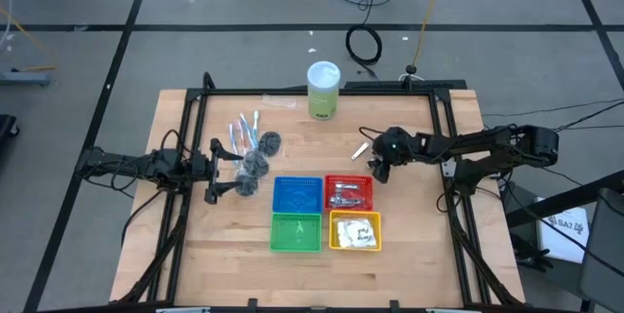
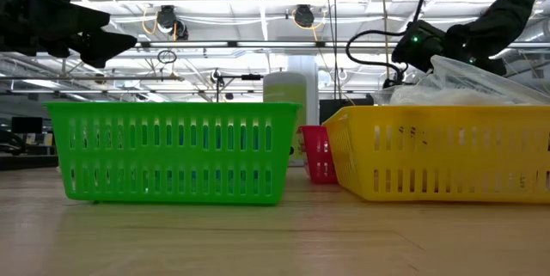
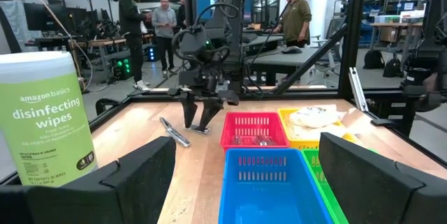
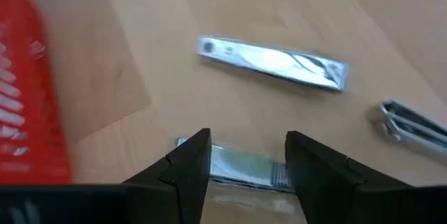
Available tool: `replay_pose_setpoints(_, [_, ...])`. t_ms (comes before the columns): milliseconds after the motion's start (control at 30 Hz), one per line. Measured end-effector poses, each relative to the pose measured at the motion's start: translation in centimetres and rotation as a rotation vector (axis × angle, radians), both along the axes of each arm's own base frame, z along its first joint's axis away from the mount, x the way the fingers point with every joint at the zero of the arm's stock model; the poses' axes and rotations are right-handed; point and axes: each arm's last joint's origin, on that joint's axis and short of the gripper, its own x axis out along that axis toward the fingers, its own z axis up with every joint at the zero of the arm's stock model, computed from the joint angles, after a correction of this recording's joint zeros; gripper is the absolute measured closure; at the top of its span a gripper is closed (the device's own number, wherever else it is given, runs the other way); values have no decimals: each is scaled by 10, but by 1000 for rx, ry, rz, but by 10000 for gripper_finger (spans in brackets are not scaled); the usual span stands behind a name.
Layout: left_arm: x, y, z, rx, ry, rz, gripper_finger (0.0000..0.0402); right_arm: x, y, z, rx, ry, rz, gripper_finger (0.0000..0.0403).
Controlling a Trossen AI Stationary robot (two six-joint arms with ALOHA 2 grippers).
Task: Pick & Place Travel size toiletries
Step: Put the nail cutter into the red basket
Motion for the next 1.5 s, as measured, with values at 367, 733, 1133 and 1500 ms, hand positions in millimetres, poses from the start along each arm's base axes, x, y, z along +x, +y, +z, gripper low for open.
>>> replay_pose_setpoints(367, [0,0,0,0,0,0,55,2,-6,13,-147,-78,-111,232])
replay_pose_setpoints(733, [0,0,0,0,0,0,55,-4,-3,46,-215,-250,-13,232])
replay_pose_setpoints(1133, [0,0,0,0,0,0,55,-13,8,41,-214,-179,299,232])
replay_pose_setpoints(1500, [0,0,0,0,0,0,55,-16,4,15,-261,-21,205,232])
